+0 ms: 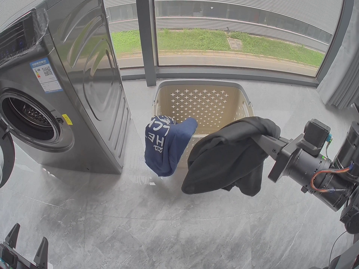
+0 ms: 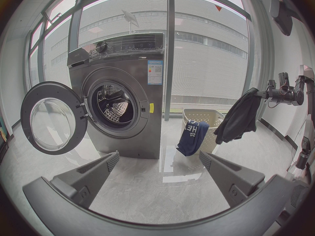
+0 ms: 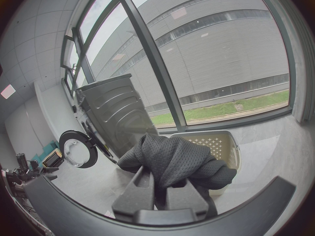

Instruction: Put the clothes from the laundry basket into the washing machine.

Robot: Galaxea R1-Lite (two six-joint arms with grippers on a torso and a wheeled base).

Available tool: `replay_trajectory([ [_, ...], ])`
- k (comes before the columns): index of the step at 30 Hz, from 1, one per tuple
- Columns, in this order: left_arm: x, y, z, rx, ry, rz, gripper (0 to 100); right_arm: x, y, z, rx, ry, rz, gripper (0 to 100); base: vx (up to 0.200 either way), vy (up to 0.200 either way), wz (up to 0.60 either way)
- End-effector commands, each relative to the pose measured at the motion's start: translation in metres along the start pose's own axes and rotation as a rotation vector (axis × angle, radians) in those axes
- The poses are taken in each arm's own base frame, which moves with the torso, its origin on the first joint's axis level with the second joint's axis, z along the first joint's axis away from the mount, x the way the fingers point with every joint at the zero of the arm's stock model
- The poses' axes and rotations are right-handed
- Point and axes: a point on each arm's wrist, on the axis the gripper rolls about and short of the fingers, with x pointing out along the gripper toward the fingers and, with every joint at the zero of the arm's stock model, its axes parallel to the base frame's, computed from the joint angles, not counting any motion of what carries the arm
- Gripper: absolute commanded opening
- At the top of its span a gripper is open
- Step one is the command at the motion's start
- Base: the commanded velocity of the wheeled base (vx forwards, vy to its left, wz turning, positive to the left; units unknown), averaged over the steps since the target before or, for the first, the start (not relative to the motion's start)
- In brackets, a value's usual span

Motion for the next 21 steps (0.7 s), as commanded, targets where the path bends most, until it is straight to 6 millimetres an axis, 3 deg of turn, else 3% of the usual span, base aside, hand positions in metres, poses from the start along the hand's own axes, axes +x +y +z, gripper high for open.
replay_trajectory([
  [1,0.0001,0.0002,-0.0049,0.000,0.003,0.000,100,-0.0005,-0.0006,-0.0012,-0.001,0.003,-0.003,0,0.000,0.000,0.00],
  [8,0.0001,0.0002,-0.0049,0.000,0.003,0.000,100,0.0017,-0.0015,-0.0013,0.002,0.002,-0.009,0,0.000,0.000,0.00],
  [21,0.0001,0.0002,-0.0050,-0.002,0.004,0.000,100,0.0023,-0.0034,0.0009,0.006,-0.007,-0.022,0,0.000,0.200,0.00],
])
